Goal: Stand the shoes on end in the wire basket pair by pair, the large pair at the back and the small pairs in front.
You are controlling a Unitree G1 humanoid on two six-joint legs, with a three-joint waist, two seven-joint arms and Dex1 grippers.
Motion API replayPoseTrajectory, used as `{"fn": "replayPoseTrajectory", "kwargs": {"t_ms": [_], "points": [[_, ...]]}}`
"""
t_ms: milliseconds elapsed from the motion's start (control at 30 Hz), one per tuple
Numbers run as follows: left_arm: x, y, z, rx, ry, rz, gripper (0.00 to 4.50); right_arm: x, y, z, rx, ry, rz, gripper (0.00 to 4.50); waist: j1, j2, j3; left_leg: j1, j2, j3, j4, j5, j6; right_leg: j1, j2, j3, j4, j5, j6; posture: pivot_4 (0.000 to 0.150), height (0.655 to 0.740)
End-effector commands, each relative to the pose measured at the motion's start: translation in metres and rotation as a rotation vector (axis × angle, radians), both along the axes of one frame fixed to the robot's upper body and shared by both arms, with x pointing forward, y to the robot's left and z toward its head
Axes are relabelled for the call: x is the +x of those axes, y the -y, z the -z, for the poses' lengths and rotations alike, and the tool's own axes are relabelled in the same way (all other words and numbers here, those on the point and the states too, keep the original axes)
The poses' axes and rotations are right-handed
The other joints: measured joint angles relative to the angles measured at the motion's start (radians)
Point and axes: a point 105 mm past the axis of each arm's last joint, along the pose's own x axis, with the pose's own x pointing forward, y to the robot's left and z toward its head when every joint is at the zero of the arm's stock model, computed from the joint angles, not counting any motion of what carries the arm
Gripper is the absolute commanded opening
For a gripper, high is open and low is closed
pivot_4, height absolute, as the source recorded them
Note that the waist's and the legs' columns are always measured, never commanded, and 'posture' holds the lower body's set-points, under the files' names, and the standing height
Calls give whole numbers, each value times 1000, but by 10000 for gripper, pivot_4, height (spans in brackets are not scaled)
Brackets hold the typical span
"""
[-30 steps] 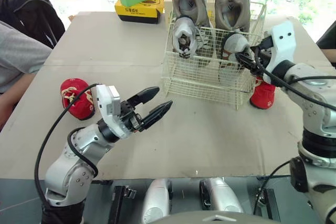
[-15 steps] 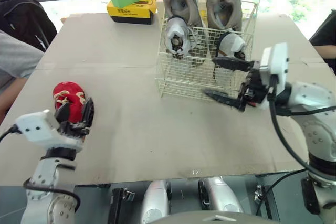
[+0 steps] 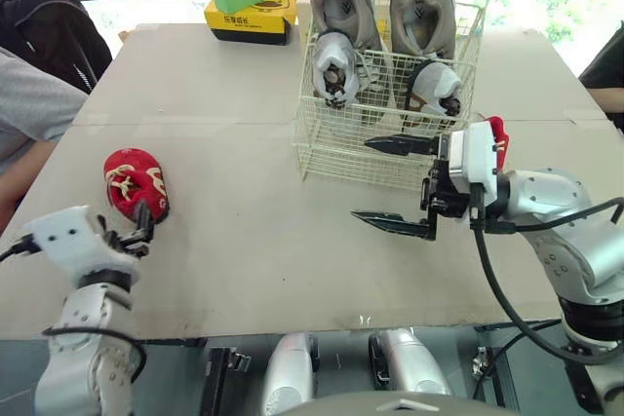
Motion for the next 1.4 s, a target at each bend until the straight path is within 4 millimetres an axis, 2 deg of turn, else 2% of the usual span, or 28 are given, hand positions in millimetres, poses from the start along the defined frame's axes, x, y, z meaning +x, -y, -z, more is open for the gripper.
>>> {"fn": "replayPoseTrajectory", "kwargs": {"t_ms": [33, 133, 267, 300, 367, 433, 500, 567, 600, 700, 767, 833, 967, 1133, 1200, 1400], "points": [[11, 2, 5, 15, -8, -11, 36067, 2, 1, -7, -2, 61, 17, 44592, 1, 0, 0, 0, 0, 0, 0, 0, 0, 0, 0, 0, 0, 0, 0, 1500, 7400], [14, 5, 12, 3, -4, -14, 27976, 6, 3, -6, -8, 71, 40, 45000, -1, 0, 0, 0, -1, 1, 0, 0, 0, 0, -1, 1, 0, 0, 0, 1500, 7400], [14, 6, 15, -6, 14, -32, 9308, 9, 4, -6, -15, 74, 58, 45000, 1, 0, 0, 0, -1, 0, 0, 0, 0, 0, -2, 0, 0, 0, 0, 1500, 7400], [14, 6, 15, -13, 24, -39, 6056, 9, 5, -7, -11, 71, 61, 45000, 1, 0, 0, 0, -1, 0, 0, 0, 0, 0, -2, 1, 0, 0, 0, 1500, 7400], [12, 0, -5, -25, 149, -99, 1410, 12, 6, -9, -3, 71, 78, 45000, 2, 0, 0, 0, -1, 1, 0, 0, 0, 0, -3, 1, 0, 0, 0, 1500, 7400], [14, 1, -43, 37, 328, -115, 1380, 16, 8, -16, 20, 83, 107, 45000, 5, -4, 2, -1, -2, 0, 0, 0, 0, 0, -8, 0, 0, 0, 0, 1500, 7400], [20, 21, -85, 114, 492, -35, 1380, 22, 9, -26, 43, 91, 139, 45000, 8, -6, 1, -1, -3, -1, 1, 0, 0, 0, -8, -2, 1, 1, 0, 1500, 7400], [27, 55, -126, 213, 639, 135, 1380, 24, 10, -42, 82, 112, 150, 45000, 16, -6, 1, -2, -3, -1, 1, 0, 0, 0, -8, -3, 1, 1, 0, 1500, 7400], [28, 72, -141, 245, 693, 222, 1380, 23, 11, -49, 102, 111, 141, 45000, 18, -6, 1, -2, -3, -1, 1, 0, 0, 0, -7, -2, 1, 1, 0, 1500, 7400], [26, 118, -169, 405, 795, 482, 1380, 21, 17, -81, 179, 94, 120, 45000, 23, -6, 1, -2, -6, 0, 0, 0, 0, 0, -8, -3, 0, 1, 0, 1500, 7400], [24, 144, -174, 532, 813, 677, 1380, 20, 25, -111, 209, 112, 123, 45000, 19, -4, 2, -2, -7, 1, 0, -1, 1, 0, -11, -1, 0, 1, 0, 1500, 7400], [23, 163, -170, 670, 802, 860, 1380, 16, 35, -141, 212, 127, 133, 45000, 18, -2, 4, -2, -8, 2, 0, -1, 2, -1, -14, -1, 0, 1, 0, 1500, 7400], [22, 184, -157, 901, 784, 1148, 1380, 19, 45, -168, 108, 95, 195, 45000, 20, -1, 4, -2, -8, 3, -2, -1, 2, -1, -13, -5, 0, 0, -1, 1500, 7400], [30, 194, -146, 1107, 786, 1356, 1380, 30, 44, -161, -95, 13, 250, 45000, 14, 1, 5, -2, -8, 5, -2, -1, 2, -2, -11, -4, 0, 0, -1, 1500, 7400], [31, 198, -140, 1206, 802, 1431, 1380, 37, 44, -150, -194, -33, 275, 45000, 13, 2, 5, -2, -8, 5, -2, -1, 3, -2, -11, -2, 0, 1, 0, 1500, 7400], [33, 207, -138, 1466, 909, 1506, 1380, 46, 51, -113, -403, -187, 278, 45000, 20, 2, 5, -11, -8, 4, 2, -2, 4, -8, -10, -3, 0, 0, 1, 1500, 7400]]}}
